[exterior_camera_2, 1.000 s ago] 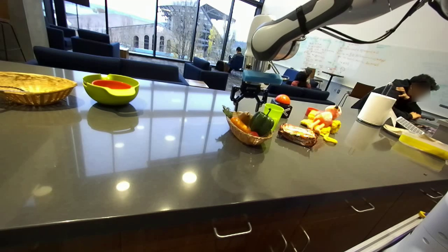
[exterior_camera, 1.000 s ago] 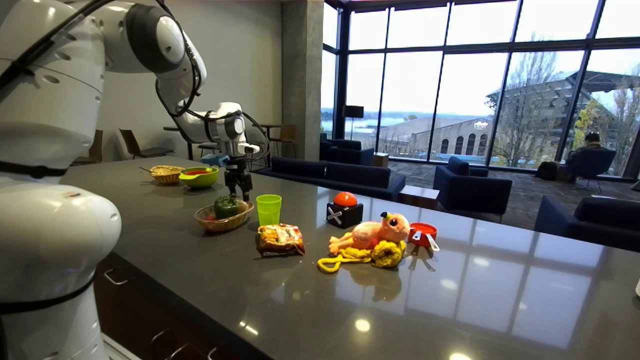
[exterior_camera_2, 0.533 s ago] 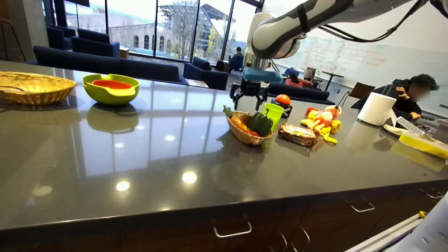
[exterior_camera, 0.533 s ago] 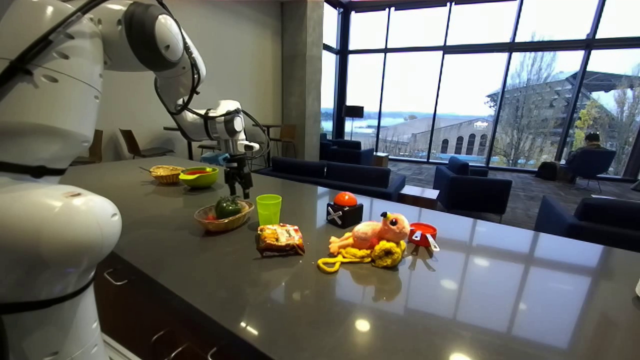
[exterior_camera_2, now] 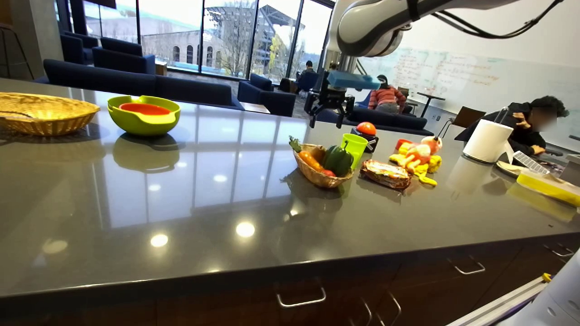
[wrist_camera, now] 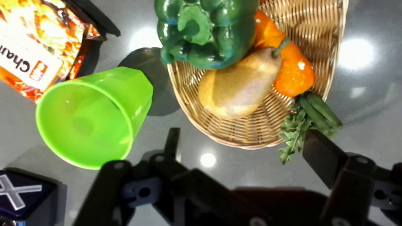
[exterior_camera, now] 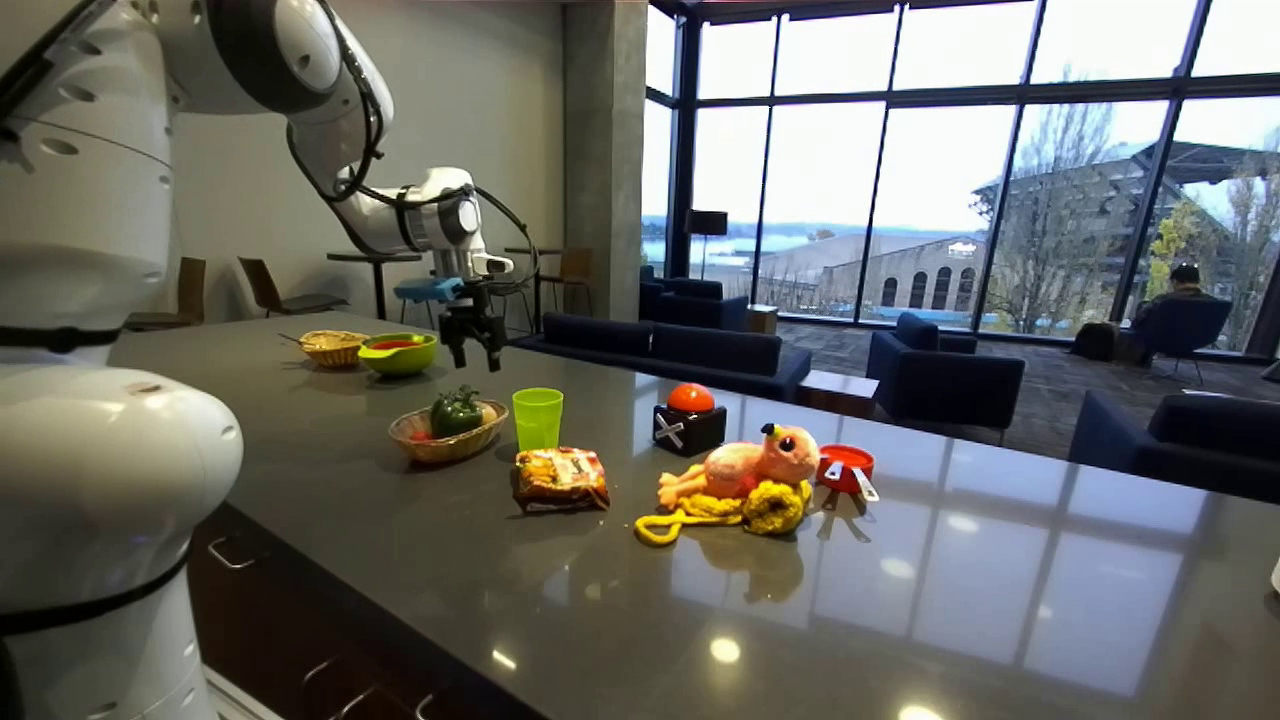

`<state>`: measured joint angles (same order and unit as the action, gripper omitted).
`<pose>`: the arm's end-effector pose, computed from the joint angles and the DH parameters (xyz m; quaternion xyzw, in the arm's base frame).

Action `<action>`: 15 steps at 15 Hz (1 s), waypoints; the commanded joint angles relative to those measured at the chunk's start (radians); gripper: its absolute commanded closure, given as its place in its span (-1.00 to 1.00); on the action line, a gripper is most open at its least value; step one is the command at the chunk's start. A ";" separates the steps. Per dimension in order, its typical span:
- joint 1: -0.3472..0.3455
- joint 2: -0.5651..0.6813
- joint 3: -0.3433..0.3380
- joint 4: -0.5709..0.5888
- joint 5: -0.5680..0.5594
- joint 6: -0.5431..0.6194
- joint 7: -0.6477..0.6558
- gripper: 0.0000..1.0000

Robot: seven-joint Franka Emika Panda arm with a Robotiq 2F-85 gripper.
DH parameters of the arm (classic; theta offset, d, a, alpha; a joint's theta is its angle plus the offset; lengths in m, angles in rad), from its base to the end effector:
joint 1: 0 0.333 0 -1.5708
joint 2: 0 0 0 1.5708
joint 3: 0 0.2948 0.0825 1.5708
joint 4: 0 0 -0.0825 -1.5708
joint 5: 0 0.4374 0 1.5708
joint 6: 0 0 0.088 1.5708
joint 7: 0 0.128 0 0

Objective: Put the pear inside the bowl

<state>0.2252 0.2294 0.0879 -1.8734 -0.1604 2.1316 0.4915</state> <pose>0.6297 0.1921 0.3262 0.9970 -0.0487 0.0368 0.0479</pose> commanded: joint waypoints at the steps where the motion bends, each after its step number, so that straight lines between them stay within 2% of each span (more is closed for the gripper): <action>1: -0.013 -0.120 0.009 -0.085 -0.028 -0.031 -0.138 -1.00; 8: -0.045 -0.301 0.017 -0.184 -0.028 -0.062 -0.347 -1.00; 15: -0.075 -0.499 0.016 -0.337 0.000 -0.074 -0.425 -1.00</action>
<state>0.1730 -0.1651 0.0931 -2.1212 -0.1720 2.0715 0.0947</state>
